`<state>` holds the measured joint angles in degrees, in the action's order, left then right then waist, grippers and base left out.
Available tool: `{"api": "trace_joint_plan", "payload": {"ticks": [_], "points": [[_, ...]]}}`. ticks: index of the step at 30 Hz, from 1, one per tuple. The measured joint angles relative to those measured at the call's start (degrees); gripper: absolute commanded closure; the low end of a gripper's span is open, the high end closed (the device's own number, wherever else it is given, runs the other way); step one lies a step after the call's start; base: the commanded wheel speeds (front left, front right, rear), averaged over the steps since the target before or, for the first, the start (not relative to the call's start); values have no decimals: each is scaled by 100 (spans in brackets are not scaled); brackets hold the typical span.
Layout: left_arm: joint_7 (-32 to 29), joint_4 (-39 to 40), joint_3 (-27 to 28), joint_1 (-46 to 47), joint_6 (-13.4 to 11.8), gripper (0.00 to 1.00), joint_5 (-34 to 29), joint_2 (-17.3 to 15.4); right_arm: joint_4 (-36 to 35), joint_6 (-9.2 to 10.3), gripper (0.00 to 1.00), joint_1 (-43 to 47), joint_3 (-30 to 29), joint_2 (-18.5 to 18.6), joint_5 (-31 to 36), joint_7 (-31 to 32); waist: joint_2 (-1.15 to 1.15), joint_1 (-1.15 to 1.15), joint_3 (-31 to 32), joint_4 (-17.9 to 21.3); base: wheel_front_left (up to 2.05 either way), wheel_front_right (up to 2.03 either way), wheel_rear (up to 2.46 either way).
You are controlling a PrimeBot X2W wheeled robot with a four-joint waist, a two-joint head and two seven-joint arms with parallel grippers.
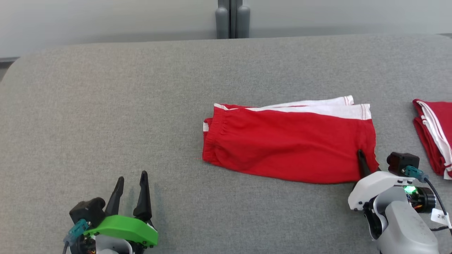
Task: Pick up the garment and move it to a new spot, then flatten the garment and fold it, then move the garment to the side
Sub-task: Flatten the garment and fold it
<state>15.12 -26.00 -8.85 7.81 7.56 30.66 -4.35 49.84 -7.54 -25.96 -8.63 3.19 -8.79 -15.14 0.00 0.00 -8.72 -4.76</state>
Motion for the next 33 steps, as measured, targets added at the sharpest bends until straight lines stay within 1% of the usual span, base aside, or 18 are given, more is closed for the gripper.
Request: {"api": "trace_joint_plan", "payload": {"ticks": [5,8,10,12,14,19,23,26,27,28,31,33], "points": [[0,-23,-16,-154,0,0,-65,63,-246,0,100,255,-16,25,-45,0,0,0,270,109,0,0,0],[0,-42,-21,-184,0,0,-73,109,-539,0,100,308,-1,12,-88,1,0,0,368,124,0,0,0],[0,-52,-32,-191,0,0,-56,112,-801,1,100,286,97,7,-133,0,0,0,401,105,0,0,0],[0,-62,-43,-191,0,0,-56,120,-1061,2,100,190,350,-5,-203,1,0,0,410,62,0,0,0],[0,-80,-62,-191,0,0,-56,121,-1272,2,100,17,736,-20,-344,0,0,0,415,16,0,0,0],[0,-143,-168,-179,0,0,-24,133,-1583,2,100,-372,2161,-43,-1116,1,0,0,407,-167,0,0,0],[0,-216,-263,-160,0,0,54,138,-1408,2,100,-619,3194,-38,-1583,0,0,0,392,-400,0,0,0],[0,-271,-301,-159,0,0,100,140,-1204,2,100,-645,3849,-41,-1774,1,0,0,381,-581,0,0,0],[0,-288,-292,-159,0,0,100,141,-1155,2,69,-644,3969,-48,-1880,0,0,0,378,-632,0,0,0],[0,-305,-277,-159,0,0,99,141,-1120,2,0,-641,4130,-47,-1997,0,0,0,376,-690,0,0,0],[0,-327,-218,-160,0,0,41,141,-1196,2,0,-599,4508,-36,-2275,1,0,0,377,-801,0,0,0],[-1,-334,-124,-162,0,0,-62,137,-1314,2,0,-522,4681,-47,-2319,1,0,0,384,-790,0,0,0]]}}
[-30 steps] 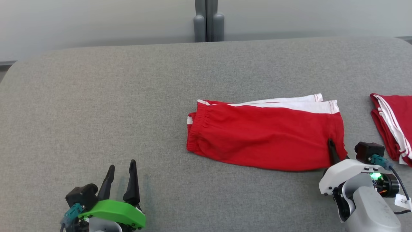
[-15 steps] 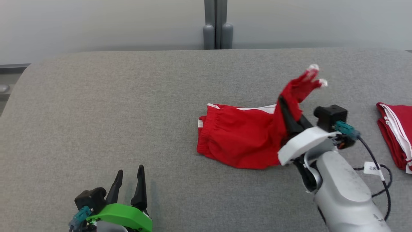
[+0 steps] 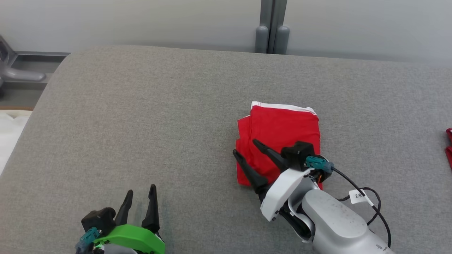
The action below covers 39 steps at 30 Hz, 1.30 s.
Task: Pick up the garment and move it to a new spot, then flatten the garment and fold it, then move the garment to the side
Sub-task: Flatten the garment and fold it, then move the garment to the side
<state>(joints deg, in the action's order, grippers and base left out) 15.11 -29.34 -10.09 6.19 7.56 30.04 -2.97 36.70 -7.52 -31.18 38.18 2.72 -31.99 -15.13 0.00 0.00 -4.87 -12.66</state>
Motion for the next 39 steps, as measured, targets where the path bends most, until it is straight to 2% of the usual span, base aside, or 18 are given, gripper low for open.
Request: {"api": "trace_joint_plan", "payload": {"ticks": [4,14,20,29,39], "points": [[1,30,157,-2,0,0,-288,-9,-246,-1,0,143,-144,-3,49,0,0,0,13,138,0,0,0],[1,372,553,-29,0,0,-1165,-14,-605,0,0,882,-2454,11,1751,0,0,0,122,808,0,0,0],[1,639,588,-224,0,0,-1711,-11,-836,0,0,1465,-3365,15,2124,-1,0,0,206,1163,0,0,0],[1,928,692,-678,0,0,-2163,0,-911,0,0,2223,-3674,12,2308,-1,0,0,328,1568,0,0,0],[1,1005,642,-782,0,0,-2187,3,-868,-1,0,2291,-3530,13,2224,-1,0,0,311,1531,0,0,0]]}}
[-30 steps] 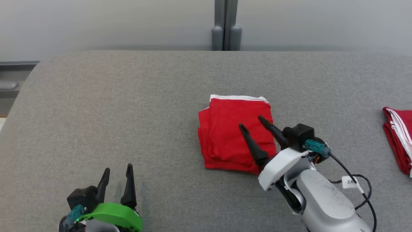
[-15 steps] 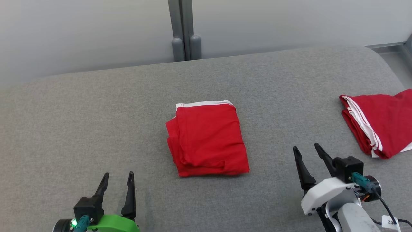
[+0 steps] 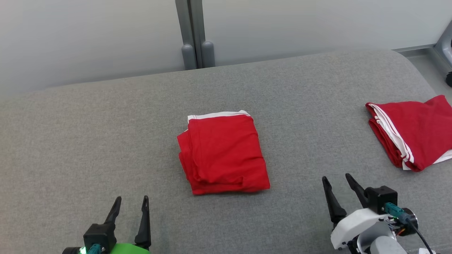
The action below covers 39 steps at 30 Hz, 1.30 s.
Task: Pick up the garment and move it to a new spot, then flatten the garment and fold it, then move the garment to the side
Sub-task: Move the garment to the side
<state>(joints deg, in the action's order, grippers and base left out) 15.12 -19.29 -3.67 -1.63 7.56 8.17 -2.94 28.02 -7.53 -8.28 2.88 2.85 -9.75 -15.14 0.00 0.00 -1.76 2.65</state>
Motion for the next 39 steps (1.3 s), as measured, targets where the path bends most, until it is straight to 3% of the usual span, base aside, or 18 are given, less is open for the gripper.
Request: {"api": "trace_joint_plan", "payload": {"ticks": [11,22,23,24,25,32,39], "points": [[0,-16,-491,563,0,0,250,0,512,0,0,-1838,1007,-5,-485,0,0,0,-520,-414,0,0,0],[0,-138,-857,867,0,0,591,-48,2755,0,0,-2692,1419,-10,-635,0,0,0,-965,-1248,0,0,0],[0,-141,-901,872,-1,0,592,-63,2918,0,15,-2709,1447,-11,-655,-12,0,0,-999,-1310,0,0,0],[0,-142,-925,872,0,0,599,-70,2995,1,70,-2741,1452,-8,-693,-33,0,0,-1025,-1351,0,0,0],[0,-142,-929,872,0,0,611,-73,3030,0,100,-2784,1479,-4,-701,-38,0,0,-1062,-1390,0,0,0],[0,-53,-972,862,0,0,619,-175,2659,-9,100,-2687,1066,-48,-558,-24,0,0,-1180,-1281,0,0,0],[0,45,-1101,787,0,0,548,-187,2319,-10,100,-2210,699,-37,-653,-27,0,0,-1142,-751,0,0,0]]}}
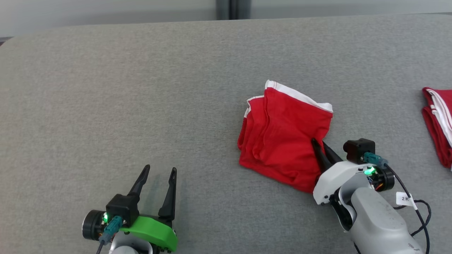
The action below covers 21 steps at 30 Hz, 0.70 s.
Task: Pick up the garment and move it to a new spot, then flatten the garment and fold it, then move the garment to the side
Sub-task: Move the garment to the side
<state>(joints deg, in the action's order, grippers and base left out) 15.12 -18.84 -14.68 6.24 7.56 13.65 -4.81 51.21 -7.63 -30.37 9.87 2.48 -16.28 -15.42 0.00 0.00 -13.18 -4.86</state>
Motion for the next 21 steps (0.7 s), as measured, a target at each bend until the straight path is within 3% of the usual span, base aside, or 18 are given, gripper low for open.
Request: {"api": "trace_joint_plan", "payload": {"ticks": [15,21], "points": [[-1,257,-520,-23,0,0,9,-166,-353,8,100,588,45,32,-112,26,0,0,146,2088,0,0,0],[0,330,-857,-21,0,0,114,-244,-458,9,100,658,97,40,-159,27,0,0,132,2756,0,0,0]]}}
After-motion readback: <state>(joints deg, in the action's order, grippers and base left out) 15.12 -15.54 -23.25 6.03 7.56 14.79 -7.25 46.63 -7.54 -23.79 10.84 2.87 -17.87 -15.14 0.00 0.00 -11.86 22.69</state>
